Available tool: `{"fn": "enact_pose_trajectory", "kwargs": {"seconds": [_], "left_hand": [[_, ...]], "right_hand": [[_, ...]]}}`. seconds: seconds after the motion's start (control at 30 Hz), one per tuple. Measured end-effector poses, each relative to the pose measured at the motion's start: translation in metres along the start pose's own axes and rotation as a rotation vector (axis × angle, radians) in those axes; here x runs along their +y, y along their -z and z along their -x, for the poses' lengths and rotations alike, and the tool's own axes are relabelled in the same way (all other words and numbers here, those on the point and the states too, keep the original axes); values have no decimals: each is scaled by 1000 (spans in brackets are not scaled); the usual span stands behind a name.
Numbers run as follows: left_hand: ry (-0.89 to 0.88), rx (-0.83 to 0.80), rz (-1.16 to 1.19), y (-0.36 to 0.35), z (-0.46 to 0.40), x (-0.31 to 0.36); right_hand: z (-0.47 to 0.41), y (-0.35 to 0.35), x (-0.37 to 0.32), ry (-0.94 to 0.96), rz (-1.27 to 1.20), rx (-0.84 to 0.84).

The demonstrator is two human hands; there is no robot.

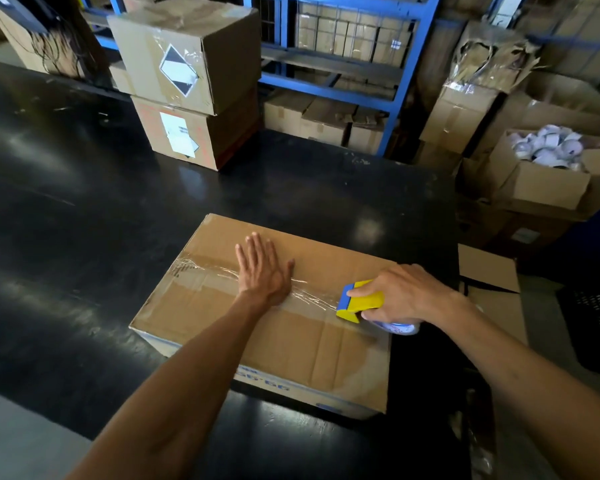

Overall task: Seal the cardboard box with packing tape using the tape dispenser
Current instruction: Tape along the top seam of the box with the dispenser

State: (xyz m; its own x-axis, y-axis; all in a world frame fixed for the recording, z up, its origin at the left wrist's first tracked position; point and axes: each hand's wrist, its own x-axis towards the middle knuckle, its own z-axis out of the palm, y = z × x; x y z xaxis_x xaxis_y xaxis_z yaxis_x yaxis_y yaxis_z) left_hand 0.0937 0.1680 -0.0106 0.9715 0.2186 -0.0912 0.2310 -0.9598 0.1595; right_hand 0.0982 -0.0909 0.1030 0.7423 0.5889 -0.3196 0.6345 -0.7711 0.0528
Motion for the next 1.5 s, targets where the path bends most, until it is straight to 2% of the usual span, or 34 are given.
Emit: {"fn": "enact_pose_trajectory", "kwargs": {"seconds": [0.1,0.17,0.57,0.73,0.8,0.93,1.07,1.23,1.4,1.5], "left_hand": [[-4,9,112,-16,26,64],[32,10,100,-23,32,81],[10,41,84,-31,28,72],[-9,23,76,-29,29,72],[-6,3,74,-28,29,73],[3,-7,64,-25,30,76],[24,10,65,-27,30,78],[68,-19,58,-25,32,93],[-99,-52,108,-32,64,148],[-120,-74,85,-27,72,160]], "right_hand": [[2,-5,6,17,-20,37],[5,-9,7,36,-34,64],[38,-20,41,78,-32,81],[107,-50,97,-39,-94,-102],[120,-57,106,-73,-126,-112],[101,-75,81,-49,-70,-68],[86,-88,58,-47,-2,47],[85,-90,46,-2,106,62],[83,-92,33,39,131,-21],[82,-96,27,-36,34,-35]]}}
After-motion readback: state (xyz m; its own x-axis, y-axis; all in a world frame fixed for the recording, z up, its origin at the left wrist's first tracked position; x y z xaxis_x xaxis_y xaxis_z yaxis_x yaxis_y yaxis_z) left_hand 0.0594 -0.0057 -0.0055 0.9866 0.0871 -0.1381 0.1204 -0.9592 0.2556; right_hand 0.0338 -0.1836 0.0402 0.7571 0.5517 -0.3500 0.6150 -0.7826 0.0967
